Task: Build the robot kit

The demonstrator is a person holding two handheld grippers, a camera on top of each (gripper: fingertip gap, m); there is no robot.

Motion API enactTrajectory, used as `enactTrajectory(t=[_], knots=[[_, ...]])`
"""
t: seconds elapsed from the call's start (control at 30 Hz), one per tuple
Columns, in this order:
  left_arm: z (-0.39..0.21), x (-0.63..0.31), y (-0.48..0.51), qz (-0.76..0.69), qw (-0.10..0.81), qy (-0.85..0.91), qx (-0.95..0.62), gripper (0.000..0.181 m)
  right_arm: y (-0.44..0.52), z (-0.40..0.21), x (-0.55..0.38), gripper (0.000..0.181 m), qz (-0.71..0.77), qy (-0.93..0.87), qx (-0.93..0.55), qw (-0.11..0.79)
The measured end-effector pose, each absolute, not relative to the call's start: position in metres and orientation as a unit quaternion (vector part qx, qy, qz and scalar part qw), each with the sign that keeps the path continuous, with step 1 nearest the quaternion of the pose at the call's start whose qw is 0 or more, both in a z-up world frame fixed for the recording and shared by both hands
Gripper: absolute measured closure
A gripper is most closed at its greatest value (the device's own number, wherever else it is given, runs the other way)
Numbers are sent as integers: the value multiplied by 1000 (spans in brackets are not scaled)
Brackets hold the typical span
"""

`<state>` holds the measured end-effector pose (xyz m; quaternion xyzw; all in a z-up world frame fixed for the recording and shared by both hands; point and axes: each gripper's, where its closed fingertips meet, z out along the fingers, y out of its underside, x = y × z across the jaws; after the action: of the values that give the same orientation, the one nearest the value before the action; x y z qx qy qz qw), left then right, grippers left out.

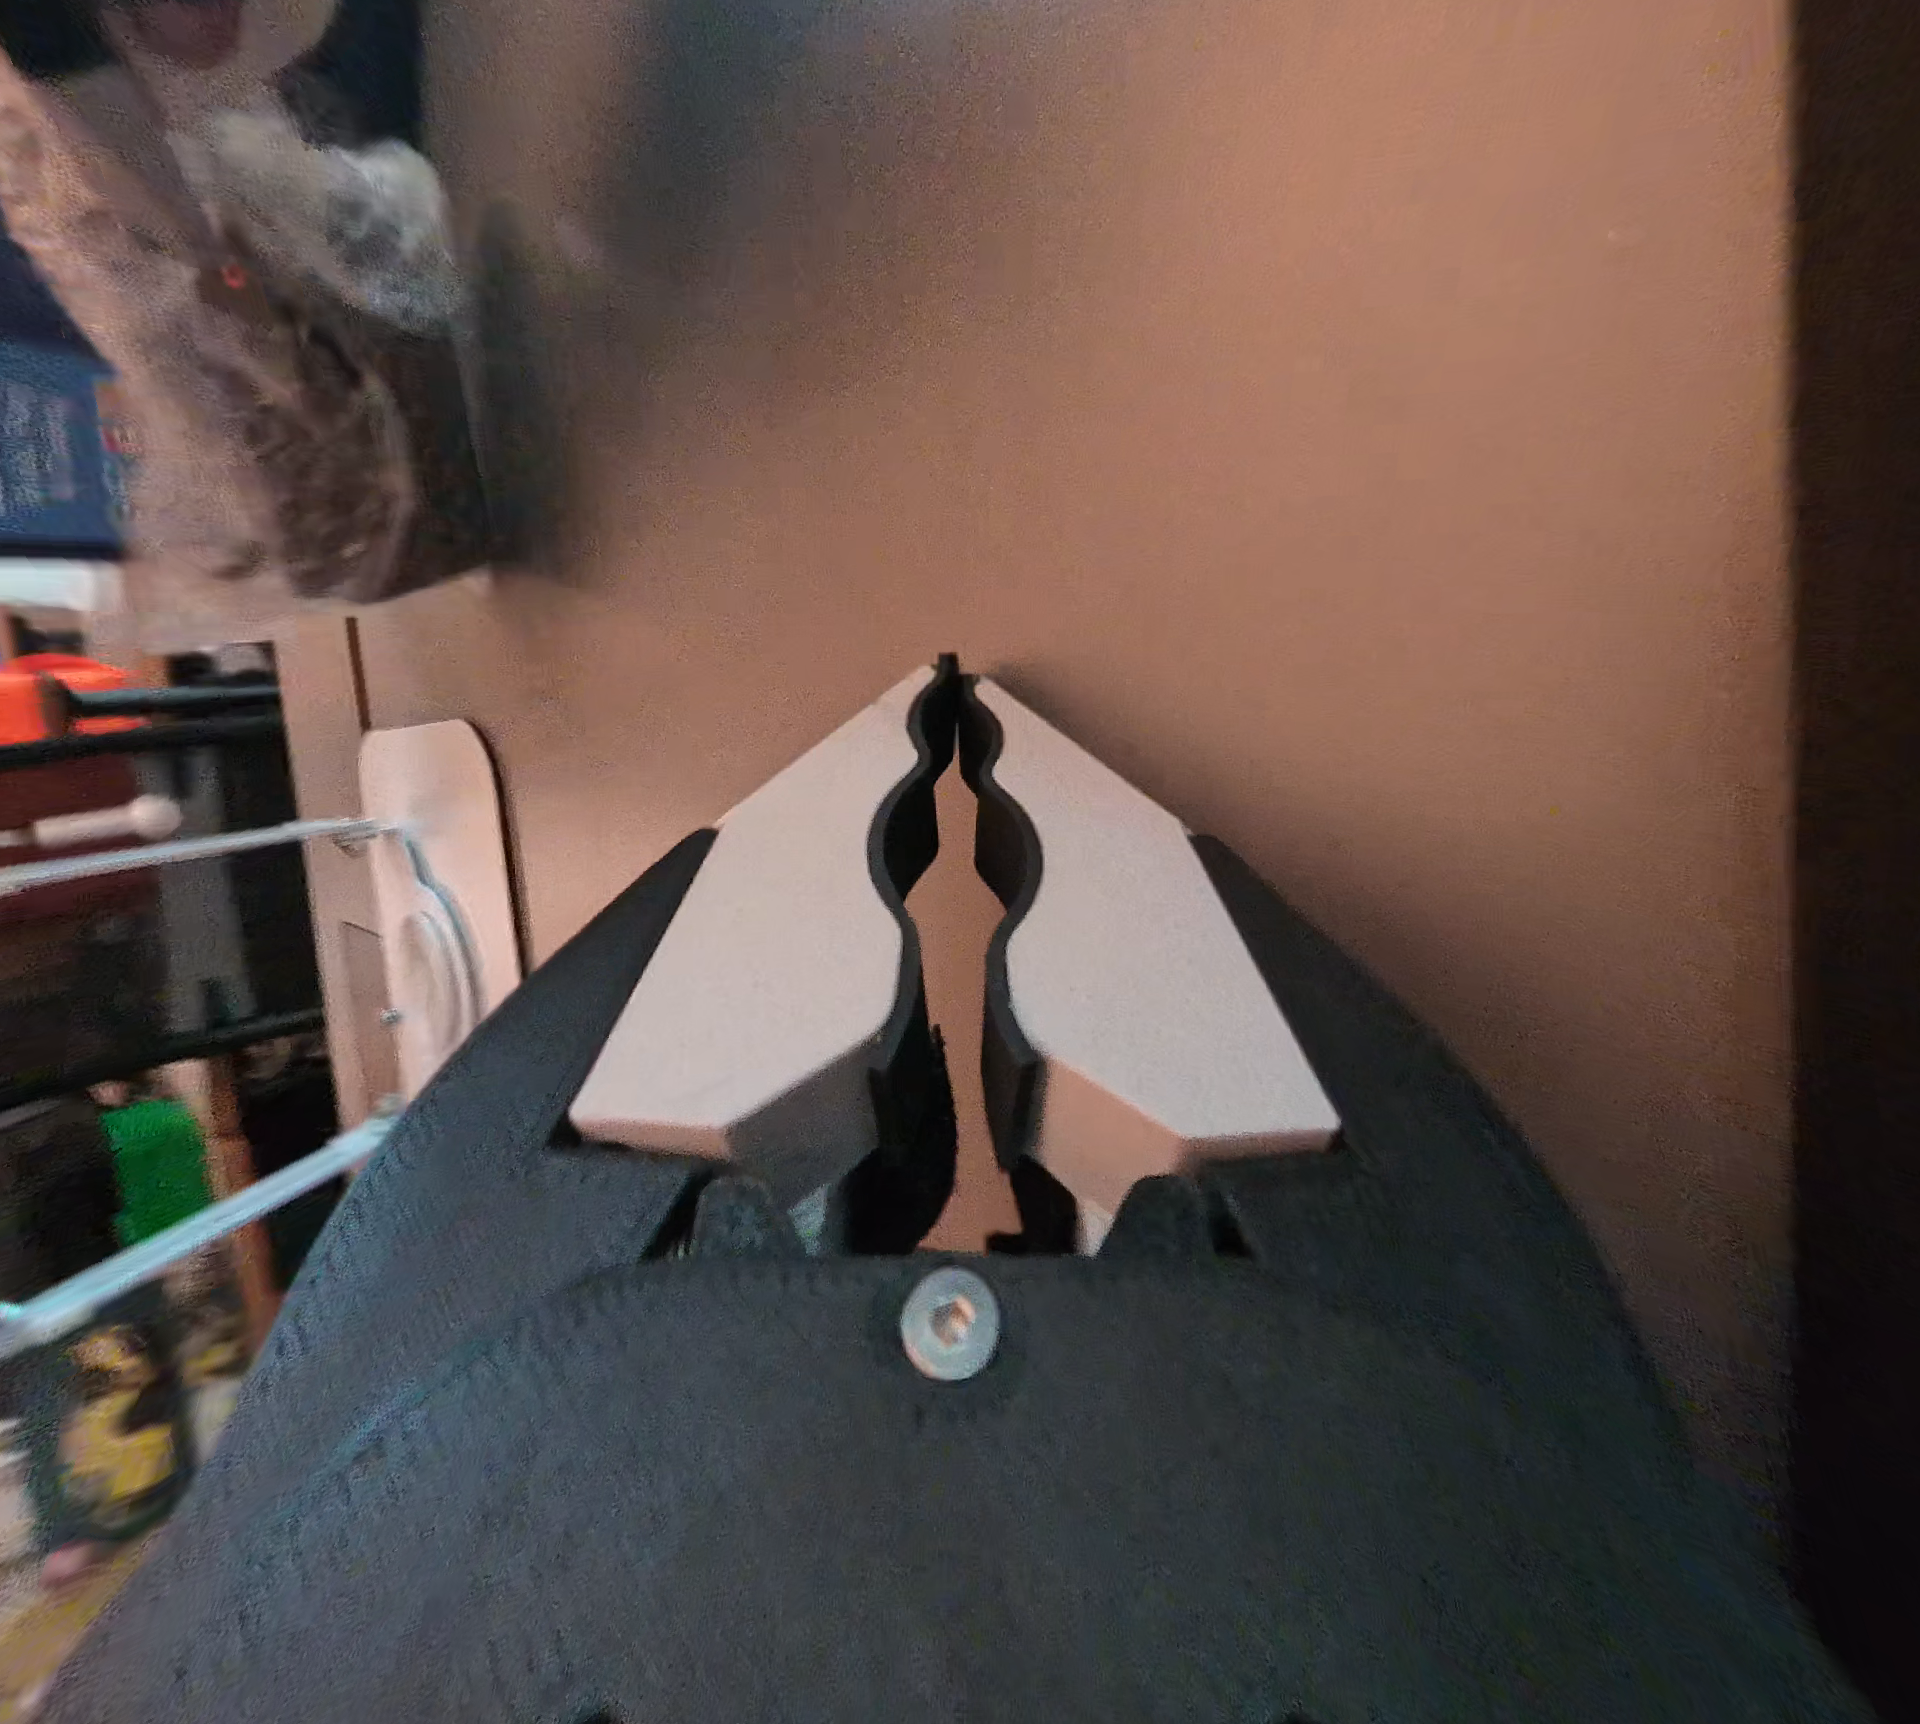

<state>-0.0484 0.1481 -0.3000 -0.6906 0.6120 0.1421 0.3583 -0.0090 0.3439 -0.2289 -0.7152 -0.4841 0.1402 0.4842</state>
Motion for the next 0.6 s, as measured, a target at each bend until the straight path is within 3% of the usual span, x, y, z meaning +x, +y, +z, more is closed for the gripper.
enactTrajectory(t=[0.2, 0.4, 0.53, 0.6], knots=[[-207, -52, 194, 115, 488, 523, -689, 180, 289, -221, -59, 181, 182, -548, -667, 472], [-220, -56, 231, 195, 499, 499, -681, 173, 271, -222, -59, 181, 204, -565, -657, 456], [-206, -46, 221, 95, 524, 445, -720, 134, 274, -221, -54, 181, 204, -551, -671, 452], [-207, -46, 217, 65, 501, 439, -743, 128, 273, -219, -55, 181, 213, -545, -675, 449]])
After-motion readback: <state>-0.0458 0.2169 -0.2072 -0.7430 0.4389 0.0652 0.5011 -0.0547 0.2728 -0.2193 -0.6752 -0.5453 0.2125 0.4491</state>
